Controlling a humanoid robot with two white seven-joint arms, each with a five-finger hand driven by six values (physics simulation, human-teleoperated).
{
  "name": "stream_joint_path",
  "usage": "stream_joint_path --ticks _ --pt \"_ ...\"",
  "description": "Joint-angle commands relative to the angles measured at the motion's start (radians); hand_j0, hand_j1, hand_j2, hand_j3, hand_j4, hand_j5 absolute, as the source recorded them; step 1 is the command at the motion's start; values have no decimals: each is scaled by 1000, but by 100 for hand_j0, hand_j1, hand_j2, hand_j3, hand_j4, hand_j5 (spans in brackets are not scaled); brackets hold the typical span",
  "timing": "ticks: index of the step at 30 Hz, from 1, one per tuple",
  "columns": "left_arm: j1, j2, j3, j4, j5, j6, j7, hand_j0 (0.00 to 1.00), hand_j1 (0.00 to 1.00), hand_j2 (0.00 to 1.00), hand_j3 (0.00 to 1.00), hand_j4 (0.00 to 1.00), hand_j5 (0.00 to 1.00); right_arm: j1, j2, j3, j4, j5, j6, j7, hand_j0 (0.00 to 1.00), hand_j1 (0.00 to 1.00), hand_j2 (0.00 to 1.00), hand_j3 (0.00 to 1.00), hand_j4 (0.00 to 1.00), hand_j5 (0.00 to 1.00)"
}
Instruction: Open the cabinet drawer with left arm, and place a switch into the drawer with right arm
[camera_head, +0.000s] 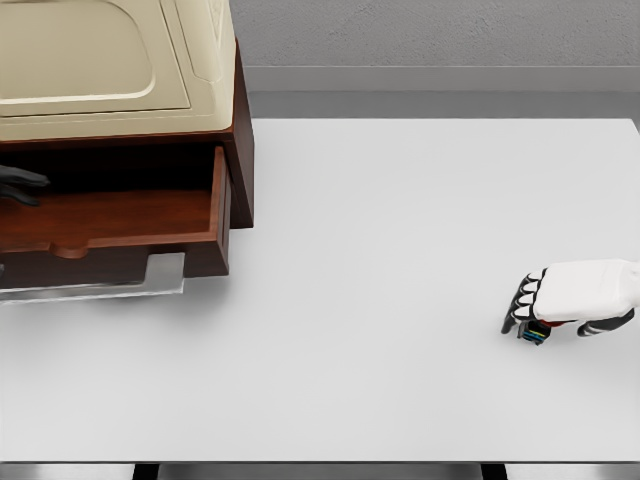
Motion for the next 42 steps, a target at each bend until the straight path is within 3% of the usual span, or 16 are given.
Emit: stream_joint_path --ticks 1,9,11,19,25,31,37,42 --pt "0 11 31 -4 26 -12 -2 100 100 100 100 100 100 0 -1 -1 0 -3 2 0 81 81 81 81 81 81" --pt "1 -4 7 -31 18 -12 -2 100 100 100 100 100 100 0 -1 -1 0 -3 2 0 74 74 74 74 74 74" --pt "3 -44 -4 -31 13 -12 -2 100 100 100 100 100 100 0 -1 -1 0 -5 2 0 74 74 74 74 74 74" --pt "3 -41 -6 -31 -13 -12 -2 100 100 100 100 100 100 0 0 -1 0 -5 2 0 49 49 49 49 49 49" --pt "1 -44 -6 -31 -13 -12 -2 100 100 100 100 100 100 2 0 -1 0 -5 2 0 44 44 44 44 44 44" --pt "1 -49 -6 -31 -13 -12 -2 100 100 100 100 100 100 2 5 -7 0 -5 2 0 27 27 27 27 27 27" --pt "1 -49 -6 -31 -13 -12 -2 100 100 100 100 100 100 -2 13 -71 8 -23 2 0 24 24 24 24 24 24" --pt "1 -49 -6 -31 -13 -12 -2 100 100 100 100 100 100 -8 83 -122 27 -40 2 0 24 24 24 24 24 24"
